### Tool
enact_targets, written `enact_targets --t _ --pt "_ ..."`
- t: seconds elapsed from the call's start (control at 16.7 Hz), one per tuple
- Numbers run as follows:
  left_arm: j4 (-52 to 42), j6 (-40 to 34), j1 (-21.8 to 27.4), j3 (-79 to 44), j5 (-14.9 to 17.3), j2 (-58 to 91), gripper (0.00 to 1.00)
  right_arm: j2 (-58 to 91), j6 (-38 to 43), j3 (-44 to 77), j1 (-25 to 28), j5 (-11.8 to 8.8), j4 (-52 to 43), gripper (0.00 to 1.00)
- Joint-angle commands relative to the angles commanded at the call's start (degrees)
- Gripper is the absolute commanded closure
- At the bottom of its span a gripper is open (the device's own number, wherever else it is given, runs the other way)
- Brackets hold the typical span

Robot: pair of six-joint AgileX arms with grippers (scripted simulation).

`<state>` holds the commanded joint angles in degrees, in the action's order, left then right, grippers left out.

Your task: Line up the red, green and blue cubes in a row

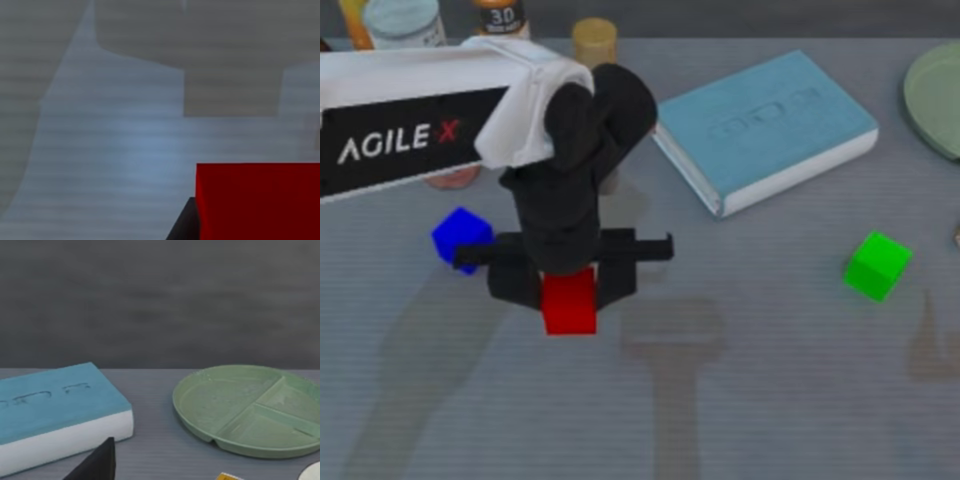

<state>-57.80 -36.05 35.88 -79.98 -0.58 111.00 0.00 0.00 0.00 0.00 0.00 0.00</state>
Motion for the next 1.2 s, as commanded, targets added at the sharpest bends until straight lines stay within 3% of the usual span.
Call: enact_targets --t 0.24,0.54,1.2 --pt "7.8 0.1 0.3 5.3 0.0 2.4 1.0 0.0 0.0 0.0 0.0 0.0 0.0 0.0" --pt "8.8 0.1 0.4 6.1 0.0 2.8 1.0 0.0 0.0 0.0 0.0 0.0 0.0 0.0" --pt "8.8 0.1 0.4 6.1 0.0 2.8 0.17 0.0 0.0 0.0 0.0 0.0 0.0 0.0"
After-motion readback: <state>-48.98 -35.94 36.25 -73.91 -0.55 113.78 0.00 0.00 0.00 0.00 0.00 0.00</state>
